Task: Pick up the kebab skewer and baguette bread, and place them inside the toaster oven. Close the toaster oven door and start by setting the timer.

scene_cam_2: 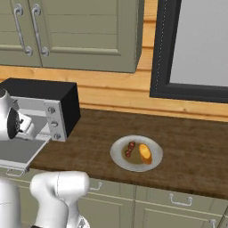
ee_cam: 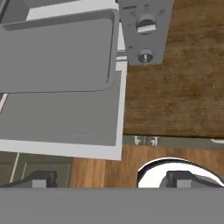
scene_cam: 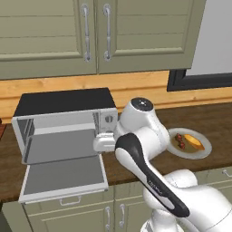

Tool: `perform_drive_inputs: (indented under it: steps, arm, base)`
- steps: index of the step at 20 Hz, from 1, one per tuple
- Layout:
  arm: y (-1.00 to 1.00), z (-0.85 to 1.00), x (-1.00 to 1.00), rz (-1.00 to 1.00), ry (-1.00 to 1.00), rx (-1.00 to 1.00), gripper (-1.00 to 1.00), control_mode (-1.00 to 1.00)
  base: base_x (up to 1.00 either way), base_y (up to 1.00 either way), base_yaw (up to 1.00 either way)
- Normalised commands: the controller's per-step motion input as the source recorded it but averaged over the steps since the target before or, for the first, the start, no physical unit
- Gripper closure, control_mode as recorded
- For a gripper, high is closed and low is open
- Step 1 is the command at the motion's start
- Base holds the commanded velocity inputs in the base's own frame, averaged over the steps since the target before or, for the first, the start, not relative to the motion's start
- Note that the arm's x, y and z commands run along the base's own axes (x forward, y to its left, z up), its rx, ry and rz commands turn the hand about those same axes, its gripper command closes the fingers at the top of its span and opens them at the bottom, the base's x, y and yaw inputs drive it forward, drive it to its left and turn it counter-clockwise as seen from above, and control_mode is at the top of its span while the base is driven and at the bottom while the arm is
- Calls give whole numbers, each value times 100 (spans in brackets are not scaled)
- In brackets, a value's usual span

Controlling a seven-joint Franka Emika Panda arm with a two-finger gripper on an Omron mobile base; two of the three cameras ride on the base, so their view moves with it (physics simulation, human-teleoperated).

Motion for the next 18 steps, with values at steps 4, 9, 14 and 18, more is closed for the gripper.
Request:
perform_drive_inputs:
  steps: [4,9,14,18]
  arm:
    - [-100,7,-1,0,13,0,-100,-100]
    - [-100,0,0,-3,12,0,-100,-100]
    - [-100,0,13,-11,2,-2,-100,-100]
    - [-100,-6,19,-10,2,-9,-100,-100]
  base:
    - [0,0,0]
    - [0,0,0]
    - [0,0,0]
    - [0,0,0]
